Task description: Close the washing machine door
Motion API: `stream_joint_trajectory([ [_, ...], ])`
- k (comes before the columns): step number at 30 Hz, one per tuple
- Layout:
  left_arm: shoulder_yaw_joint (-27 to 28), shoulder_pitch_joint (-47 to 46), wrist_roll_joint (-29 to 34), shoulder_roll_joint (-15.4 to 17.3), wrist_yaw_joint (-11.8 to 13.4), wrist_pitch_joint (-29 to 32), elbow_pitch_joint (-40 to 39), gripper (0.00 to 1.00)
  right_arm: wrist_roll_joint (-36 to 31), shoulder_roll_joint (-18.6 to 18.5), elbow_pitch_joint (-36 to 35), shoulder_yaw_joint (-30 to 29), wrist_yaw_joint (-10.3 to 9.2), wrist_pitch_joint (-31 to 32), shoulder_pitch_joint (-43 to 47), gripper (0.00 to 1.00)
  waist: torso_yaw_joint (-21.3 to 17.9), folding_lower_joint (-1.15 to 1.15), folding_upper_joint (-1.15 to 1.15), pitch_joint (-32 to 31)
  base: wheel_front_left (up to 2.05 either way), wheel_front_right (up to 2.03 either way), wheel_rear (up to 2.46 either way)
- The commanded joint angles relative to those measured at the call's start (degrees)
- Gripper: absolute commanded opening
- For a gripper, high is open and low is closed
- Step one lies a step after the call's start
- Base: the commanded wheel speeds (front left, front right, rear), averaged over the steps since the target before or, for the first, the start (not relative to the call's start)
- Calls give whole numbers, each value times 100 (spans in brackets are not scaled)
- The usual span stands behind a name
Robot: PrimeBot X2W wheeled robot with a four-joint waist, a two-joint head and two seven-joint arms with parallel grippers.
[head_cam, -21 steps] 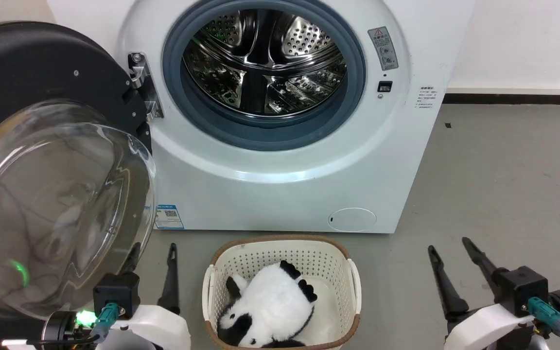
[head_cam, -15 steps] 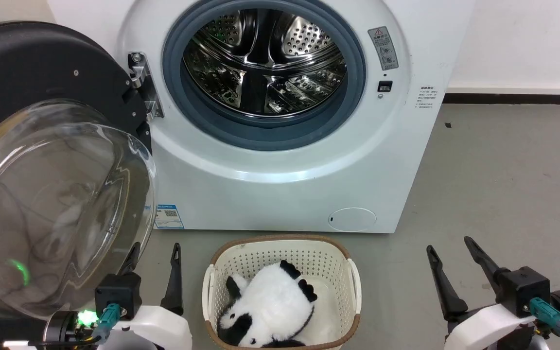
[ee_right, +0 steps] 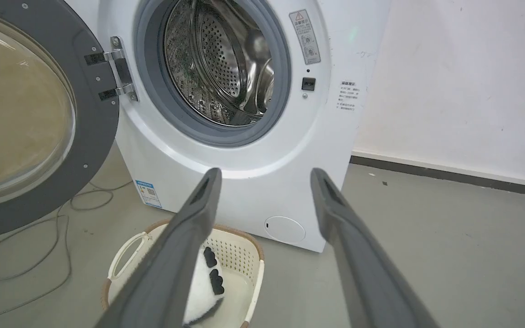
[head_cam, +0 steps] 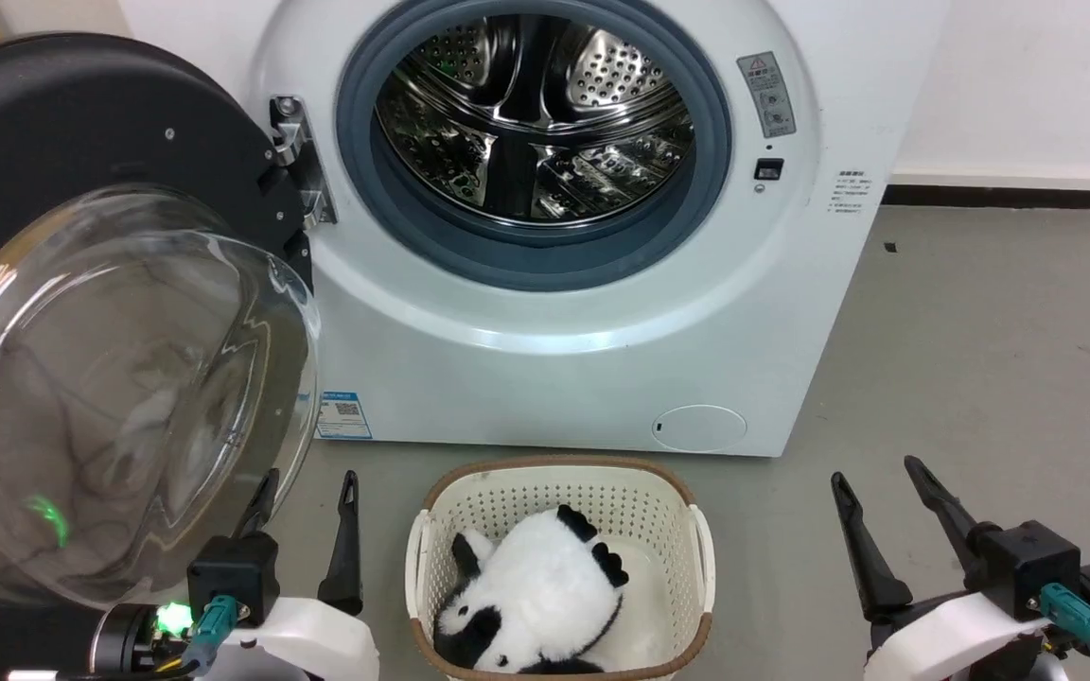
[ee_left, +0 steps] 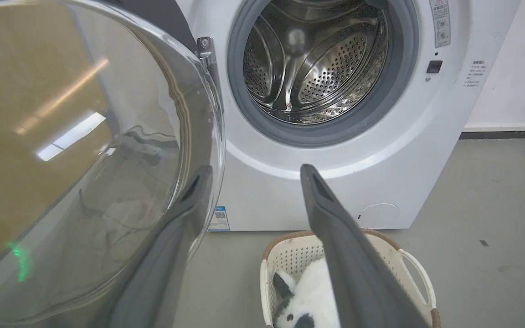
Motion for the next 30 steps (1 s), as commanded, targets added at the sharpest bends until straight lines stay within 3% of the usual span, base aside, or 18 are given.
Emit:
stream_joint_trajectory([
  [1, -6, 20, -48, 1, -1, -51, 22, 100, 82, 5, -5, 8, 1, -55, 35, 100, 24, 0, 0, 0, 0, 0, 0],
  [30, -15, 165, -120, 2, -36, -434, 25, 100, 557, 13, 17, 167, 2, -436, 154, 100, 1057, 0, 0, -128, 0, 0, 0],
])
